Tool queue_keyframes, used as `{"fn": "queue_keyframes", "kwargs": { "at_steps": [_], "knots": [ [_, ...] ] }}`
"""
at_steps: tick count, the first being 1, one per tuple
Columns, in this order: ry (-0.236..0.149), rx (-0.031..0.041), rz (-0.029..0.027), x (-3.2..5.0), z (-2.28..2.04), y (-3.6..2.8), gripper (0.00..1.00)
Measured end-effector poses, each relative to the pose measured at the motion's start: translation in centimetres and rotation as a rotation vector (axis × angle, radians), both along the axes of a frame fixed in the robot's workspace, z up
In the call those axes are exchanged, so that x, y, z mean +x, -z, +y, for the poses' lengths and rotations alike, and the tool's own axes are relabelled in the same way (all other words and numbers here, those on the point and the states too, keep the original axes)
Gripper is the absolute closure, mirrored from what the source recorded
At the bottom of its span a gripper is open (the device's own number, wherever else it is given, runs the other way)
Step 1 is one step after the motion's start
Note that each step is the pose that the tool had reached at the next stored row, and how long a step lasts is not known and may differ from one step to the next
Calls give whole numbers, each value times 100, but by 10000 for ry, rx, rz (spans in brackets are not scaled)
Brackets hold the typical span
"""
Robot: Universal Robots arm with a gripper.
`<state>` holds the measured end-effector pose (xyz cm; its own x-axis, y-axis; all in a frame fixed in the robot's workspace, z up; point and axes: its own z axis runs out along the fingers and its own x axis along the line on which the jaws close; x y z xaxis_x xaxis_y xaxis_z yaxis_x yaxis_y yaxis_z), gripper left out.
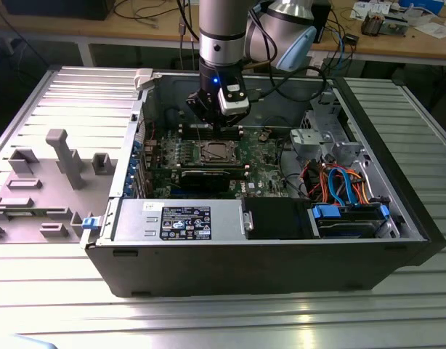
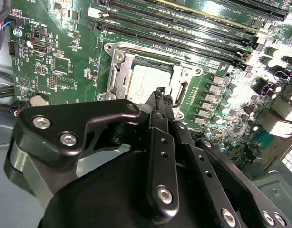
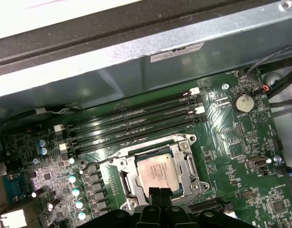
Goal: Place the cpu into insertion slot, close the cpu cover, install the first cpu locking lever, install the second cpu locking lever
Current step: 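Install the first cpu locking lever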
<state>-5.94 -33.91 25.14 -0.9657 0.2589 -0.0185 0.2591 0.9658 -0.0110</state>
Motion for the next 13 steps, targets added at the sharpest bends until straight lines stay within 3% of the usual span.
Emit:
{"fn": "queue_keyframes", "kwargs": {
  "at_steps": [13],
  "knots": [
    [-113, 0, 0, 0, 0, 0, 89]
  ]
}}
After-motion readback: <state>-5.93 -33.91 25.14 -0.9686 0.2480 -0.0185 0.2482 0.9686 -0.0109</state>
